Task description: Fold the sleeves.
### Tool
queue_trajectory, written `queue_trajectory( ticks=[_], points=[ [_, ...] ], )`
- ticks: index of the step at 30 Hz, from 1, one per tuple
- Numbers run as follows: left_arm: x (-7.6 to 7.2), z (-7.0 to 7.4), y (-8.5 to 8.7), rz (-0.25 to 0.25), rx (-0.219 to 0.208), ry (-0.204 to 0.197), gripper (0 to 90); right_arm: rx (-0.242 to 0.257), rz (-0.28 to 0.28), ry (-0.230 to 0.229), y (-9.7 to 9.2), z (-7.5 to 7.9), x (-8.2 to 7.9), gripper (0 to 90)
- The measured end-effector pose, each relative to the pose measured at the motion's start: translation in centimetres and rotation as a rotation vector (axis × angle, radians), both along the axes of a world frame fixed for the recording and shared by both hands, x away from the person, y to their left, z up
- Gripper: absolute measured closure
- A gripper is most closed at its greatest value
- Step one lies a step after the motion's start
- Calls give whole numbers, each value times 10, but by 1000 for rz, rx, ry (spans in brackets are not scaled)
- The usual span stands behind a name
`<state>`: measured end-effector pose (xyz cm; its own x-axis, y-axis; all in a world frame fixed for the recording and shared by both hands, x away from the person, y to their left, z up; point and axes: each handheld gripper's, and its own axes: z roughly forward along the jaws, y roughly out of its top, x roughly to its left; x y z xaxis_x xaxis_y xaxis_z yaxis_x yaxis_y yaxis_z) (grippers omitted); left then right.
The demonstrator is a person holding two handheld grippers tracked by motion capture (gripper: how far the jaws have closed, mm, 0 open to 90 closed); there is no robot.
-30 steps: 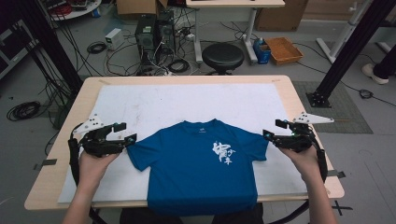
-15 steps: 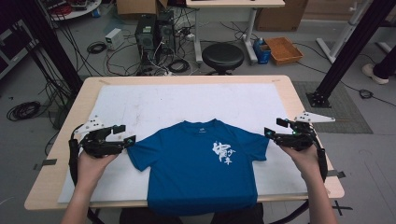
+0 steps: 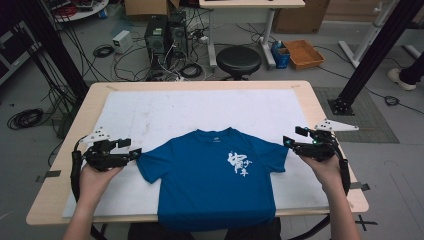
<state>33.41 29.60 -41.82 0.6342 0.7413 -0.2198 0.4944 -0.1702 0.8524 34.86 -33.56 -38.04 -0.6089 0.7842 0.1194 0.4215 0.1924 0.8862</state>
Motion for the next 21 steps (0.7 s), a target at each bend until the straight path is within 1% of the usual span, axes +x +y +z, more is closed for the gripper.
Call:
queue_trajectory(
  ticks=[2, 3, 4, 5, 7, 8, 9, 11, 12, 13, 14, 16, 17, 19, 20, 21],
  points=[
    [3, -7, 1, 17, 14, 41, 360, -2, -1, 0, 0, 0, 0, 318],
    [4, -10, 1, 25, 22, 58, 367, -2, -1, -1, 0, -1, 0, 319],
    [5, -12, 1, 30, 17, 79, 407, -4, -1, -3, -1, -1, 0, 323],
    [5, -14, 1, 33, 22, 90, 423, -4, -5, -3, -1, 0, 0, 324],
    [6, -16, -1, 40, 34, 96, 424, -5, -6, -6, -1, 0, 0, 327],
    [6, -16, -2, 46, 38, 102, 454, -5, -6, -7, -1, 0, 0, 332],
    [6, -17, -3, 53, 44, 106, 464, -7, -6, -3, 0, 0, -1, 335],
    [7, -19, -2, 68, 41, 120, 477, -9, -5, -2, 0, 0, 0, 342],
    [7, -19, -2, 68, 41, 120, 506, -9, -5, -2, 0, 0, 0, 342],
    [7, -20, -2, 79, 44, 133, 564, -16, -2, 1, 1, -1, 0, 351],
    [7, -21, -2, 76, 39, 137, 594, -16, -2, 1, 1, -1, 0, 351],
    [7, -21, -2, 73, 52, 144, 602, -16, 0, 1, 2, 0, 0, 353],
    [7, -22, -3, 74, 57, 150, 643, -16, 0, 1, 2, 0, 0, 354],
    [7, -22, -4, 79, 55, 152, 689, -18, 2, 2, 2, -1, 0, 355],
    [6, -22, -4, 76, 55, 167, 765, -20, 4, 3, 2, -1, 0, 367],
    [6, -22, -4, 76, 55, 167, 825, -23, 4, 2, 2, -1, 0, 369]
  ],
)
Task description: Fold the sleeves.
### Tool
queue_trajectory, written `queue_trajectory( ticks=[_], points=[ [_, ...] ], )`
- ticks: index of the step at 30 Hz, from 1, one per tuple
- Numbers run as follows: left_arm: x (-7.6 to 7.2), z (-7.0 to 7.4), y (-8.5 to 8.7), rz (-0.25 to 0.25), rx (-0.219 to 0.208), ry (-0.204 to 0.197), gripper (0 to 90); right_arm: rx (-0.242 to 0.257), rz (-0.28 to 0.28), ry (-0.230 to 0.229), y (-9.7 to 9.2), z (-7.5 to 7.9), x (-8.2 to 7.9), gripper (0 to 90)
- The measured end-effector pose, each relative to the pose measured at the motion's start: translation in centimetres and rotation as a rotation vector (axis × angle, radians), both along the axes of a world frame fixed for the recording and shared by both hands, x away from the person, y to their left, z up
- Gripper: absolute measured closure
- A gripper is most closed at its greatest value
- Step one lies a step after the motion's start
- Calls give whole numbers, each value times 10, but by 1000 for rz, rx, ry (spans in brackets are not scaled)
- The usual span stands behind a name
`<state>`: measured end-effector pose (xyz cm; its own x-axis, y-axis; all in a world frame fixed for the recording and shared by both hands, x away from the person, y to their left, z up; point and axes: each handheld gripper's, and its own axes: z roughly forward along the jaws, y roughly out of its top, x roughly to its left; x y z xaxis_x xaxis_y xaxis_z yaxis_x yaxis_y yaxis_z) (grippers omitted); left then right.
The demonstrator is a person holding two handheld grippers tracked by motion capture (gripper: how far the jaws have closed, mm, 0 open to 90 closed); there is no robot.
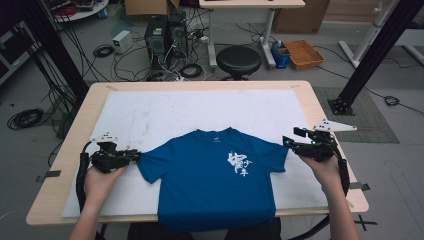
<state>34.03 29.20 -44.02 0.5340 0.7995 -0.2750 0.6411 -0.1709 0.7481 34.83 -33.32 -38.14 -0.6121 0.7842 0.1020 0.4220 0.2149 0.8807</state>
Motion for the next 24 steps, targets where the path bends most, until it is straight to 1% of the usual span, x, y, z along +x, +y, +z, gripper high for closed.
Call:
queue_trajectory(
  ticks=[1, 2, 3, 4, 5, 6, 8, 10, 11, 12, 13, 15, 16, 17, 18, 19, 20, 21, 22, 23, 24],
  points=[
    [-1, 1, -1, 8, 0, -3, 825, 0, 0, 0, 0, 0, 0, 369],
    [-2, 2, -1, 11, -4, -4, 861, 0, 1, 3, 0, 0, 0, 369],
    [-3, 3, 0, 19, -15, 3, 875, -1, 3, 2, 0, 0, 0, 369],
    [-3, 5, 1, 35, -41, 16, 877, -3, 7, 2, 1, 0, 0, 369],
    [-3, 5, 1, 35, -41, 16, 878, -3, 9, 2, 1, 0, 0, 369],
    [-4, 9, 0, 39, -66, 28, 879, -2, 8, 1, 2, 1, 0, 369],
    [-6, 15, -4, 31, -89, 25, 880, -2, 15, -3, 2, 1, -1, 369],
    [-8, 26, -12, 18, -103, 19, 880, 0, 18, 0, 2, 2, -1, 369],
    [-8, 26, -12, 18, -103, 19, 880, 0, 21, -2, 2, 2, -1, 369],
    [-10, 38, -24, 4, -108, -5, 880, -2, 24, 1, 3, 2, 0, 369],
    [-10, 43, -32, -8, -117, -11, 881, 0, 28, 5, 3, 2, 0, 369],
    [-11, 53, -49, -44, -127, -23, 881, 0, 42, 12, 4, 3, 0, 369],
    [-11, 53, -49, -44, -127, -23, 881, 0, 42, 12, 4, 3, 0, 369],
    [-11, 56, -58, -61, -140, -18, 881, 2, 49, 14, 4, 4, -1, 369],
    [-10, 60, -75, -95, -182, 3, 880, 6, 54, 14, 5, 5, -1, 369],
    [-10, 60, -75, -95, -182, 3, 881, 6, 54, 14, 5, 5, -1, 369],
    [-8, 61, -90, -122, -213, 29, 880, 7, 58, 8, 5, 6, -1, 369],
    [-8, 61, -90, -122, -213, 29, 880, 7, 58, 8, 5, 6, -1, 369],
    [-6, 60, -103, -136, -243, 49, 880, 7, 59, 9, 5, 6, -1, 369],
    [-6, 60, -103, -136, -243, 49, 880, 7, 59, 9, 5, 6, -1, 369],
    [-4, 58, -114, -139, -263, 64, 880, 8, 62, 11, 5, 6, -1, 368]
  ],
)
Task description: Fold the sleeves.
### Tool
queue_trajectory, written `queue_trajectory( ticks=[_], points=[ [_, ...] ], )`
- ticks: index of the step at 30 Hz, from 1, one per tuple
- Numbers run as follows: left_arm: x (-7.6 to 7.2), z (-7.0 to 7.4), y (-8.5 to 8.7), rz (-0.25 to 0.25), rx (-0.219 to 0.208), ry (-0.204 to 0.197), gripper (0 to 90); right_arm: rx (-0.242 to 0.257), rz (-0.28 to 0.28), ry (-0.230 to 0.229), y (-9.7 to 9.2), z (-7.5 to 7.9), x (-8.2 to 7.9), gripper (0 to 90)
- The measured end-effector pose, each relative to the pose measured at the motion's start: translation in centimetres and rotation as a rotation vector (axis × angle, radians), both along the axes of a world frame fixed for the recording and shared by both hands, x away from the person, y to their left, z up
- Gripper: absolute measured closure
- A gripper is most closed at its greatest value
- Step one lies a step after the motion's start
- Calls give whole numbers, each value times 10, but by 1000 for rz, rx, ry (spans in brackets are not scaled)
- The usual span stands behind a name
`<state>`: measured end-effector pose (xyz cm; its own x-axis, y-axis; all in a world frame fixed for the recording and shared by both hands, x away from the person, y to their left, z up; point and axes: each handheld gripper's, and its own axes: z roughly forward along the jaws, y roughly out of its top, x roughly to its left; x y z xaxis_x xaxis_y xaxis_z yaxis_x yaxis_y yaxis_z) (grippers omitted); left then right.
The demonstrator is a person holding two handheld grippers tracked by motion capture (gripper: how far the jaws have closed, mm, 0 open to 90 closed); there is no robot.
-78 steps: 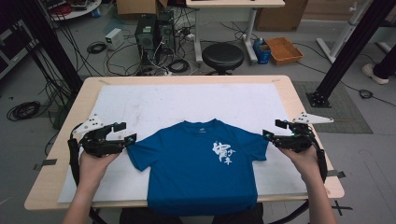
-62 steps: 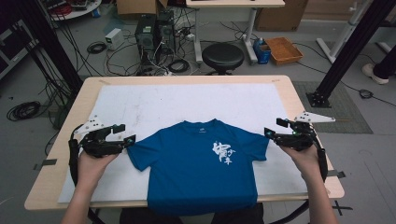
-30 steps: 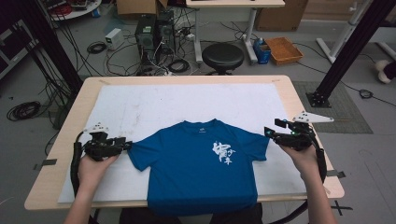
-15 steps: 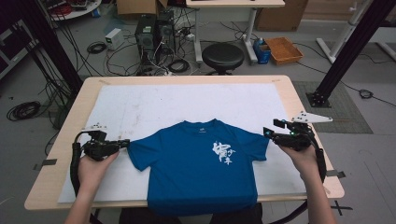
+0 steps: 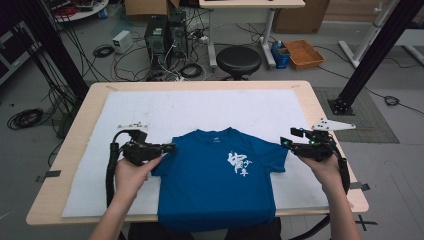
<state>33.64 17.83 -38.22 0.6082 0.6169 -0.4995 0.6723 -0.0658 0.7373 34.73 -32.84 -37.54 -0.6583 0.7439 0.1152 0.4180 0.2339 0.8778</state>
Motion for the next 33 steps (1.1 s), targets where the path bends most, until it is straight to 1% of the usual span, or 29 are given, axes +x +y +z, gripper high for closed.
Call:
queue_trajectory(
  ticks=[1, 4, 6, 7, 9, 10, 12, 13, 14, 15, 16, 19, 20, 21, 22, 23, 24, 25, 26, 27, 28, 32, 33],
  points=[
    [0, 0, 0, 0, 0, 0, 880, -1, -1, 2, 0, 0, 0, 368],
    [5, -6, -13, -3, 4, 12, 880, -2, -2, 5, 1, 0, 0, 368],
    [9, -12, -20, 3, -11, 23, 880, -6, -4, 0, 2, -1, 0, 369],
    [13, -17, -27, 5, -18, 30, 880, -7, -6, -1, 2, -1, 0, 368],
    [15, -20, -30, 7, -20, 32, 880, -8, -15, -5, 2, -1, 0, 369],
    [17, -22, -34, 11, -17, 32, 880, -5, -18, -5, 1, -1, 0, 369],
    [21, -29, -42, 9, -26, 33, 877, -7, -30, -12, 1, -1, 0, 369],
    [21, -29, -42, 9, -26, 33, 861, -7, -30, -12, 1, -1, 0, 369],
    [22, -32, -45, 15, -33, 26, 794, -6, -44, -13, 0, -2, 0, 369],
    [22, -32, -45, 15, -33, 26, 753, -6, -44, -13, 0, -2, 0, 369],
    [23, -33, -46, 17, -33, 16, 723, -8, -47, -16, 0, -3, 1, 369],
    [21, -32, -41, 10, -27, -34, 598, -11, -62, -21, 0, -3, 0, 369],
    [20, -30, -39, 10, -24, -56, 598, -11, -62, -21, 0, -3, 0, 369],
    [18, -29, -35, 18, -14, -83, 559, -12, -77, -28, 0, -4, 0, 368],
    [16, -28, -31, 28, -5, -113, 559, -12, -77, -28, 0, -4, 0, 368],
    [15, -27, -26, 36, 0, -139, 508, -13, -97, -31, -1, -4, 0, 369],
    [12, -25, -14, 58, 13, -190, 496, -14, -106, -34, -1, -4, 0, 369],
    [11, -24, -7, 69, 20, -221, 465, -12, -115, -31, -1, -4, 0, 369],
    [10, -23, -1, 76, 38, -245, 439, -13, -121, -29, -2, -5, 0, 369],
    [9, -22, 5, 84, 64, -261, 437, -12, -131, -27, -2, -6, 0, 369],
    [8, -21, 11, 99, 77, -274, 437, -4, -139, -23, -3, -6, 1, 373],
    [3, -18, 37, 144, 92, -335, 419, 25, -173, -4, -8, -10, 1, 427],
    [3, -18, 37, 144, 92, -335, 418, 26, -176, -5, -9, -11, 2, 438]
  ],
)
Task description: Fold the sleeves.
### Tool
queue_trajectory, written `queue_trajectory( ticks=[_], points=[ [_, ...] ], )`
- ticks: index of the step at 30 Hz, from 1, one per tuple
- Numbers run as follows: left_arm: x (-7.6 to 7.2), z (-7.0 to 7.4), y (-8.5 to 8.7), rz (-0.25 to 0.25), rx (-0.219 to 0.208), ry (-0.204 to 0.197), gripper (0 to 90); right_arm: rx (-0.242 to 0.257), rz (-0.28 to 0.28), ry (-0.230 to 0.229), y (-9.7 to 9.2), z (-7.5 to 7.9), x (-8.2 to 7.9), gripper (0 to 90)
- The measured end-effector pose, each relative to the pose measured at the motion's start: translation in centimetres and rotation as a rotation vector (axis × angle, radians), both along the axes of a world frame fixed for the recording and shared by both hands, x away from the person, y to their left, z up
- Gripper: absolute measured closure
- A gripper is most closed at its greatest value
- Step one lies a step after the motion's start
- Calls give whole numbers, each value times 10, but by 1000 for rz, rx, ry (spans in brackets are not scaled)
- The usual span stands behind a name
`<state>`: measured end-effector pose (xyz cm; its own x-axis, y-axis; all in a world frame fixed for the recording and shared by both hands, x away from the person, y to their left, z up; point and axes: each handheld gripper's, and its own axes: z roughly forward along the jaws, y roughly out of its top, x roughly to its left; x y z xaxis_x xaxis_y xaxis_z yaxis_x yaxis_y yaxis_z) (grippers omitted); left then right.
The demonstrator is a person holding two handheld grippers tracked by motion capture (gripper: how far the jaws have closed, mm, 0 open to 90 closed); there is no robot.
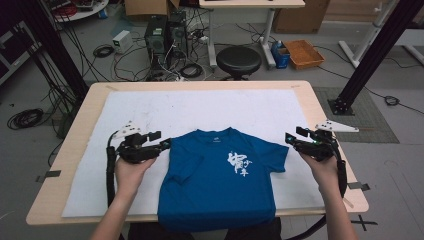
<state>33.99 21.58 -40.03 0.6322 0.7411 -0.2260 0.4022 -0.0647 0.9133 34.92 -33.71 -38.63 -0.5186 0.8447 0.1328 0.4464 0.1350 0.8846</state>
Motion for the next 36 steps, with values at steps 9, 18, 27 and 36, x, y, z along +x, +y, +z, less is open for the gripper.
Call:
queue_trajectory(
  ticks=[9, 18, 27, 36],
  points=[
    [-10, -3, 44, 59, 5, -43, 361, -33, -53, 46, -4, -18, 5, 537],
    [-8, -9, 51, 45, 23, -26, 362, -53, -102, 151, -10, -39, 19, 649],
    [-6, -15, 49, 39, 34, -11, 362, -72, -128, 237, -6, -50, 29, 713],
    [-5, -17, 48, 43, 35, -4, 361, -101, -132, 261, -4, -55, 31, 713]
  ],
)
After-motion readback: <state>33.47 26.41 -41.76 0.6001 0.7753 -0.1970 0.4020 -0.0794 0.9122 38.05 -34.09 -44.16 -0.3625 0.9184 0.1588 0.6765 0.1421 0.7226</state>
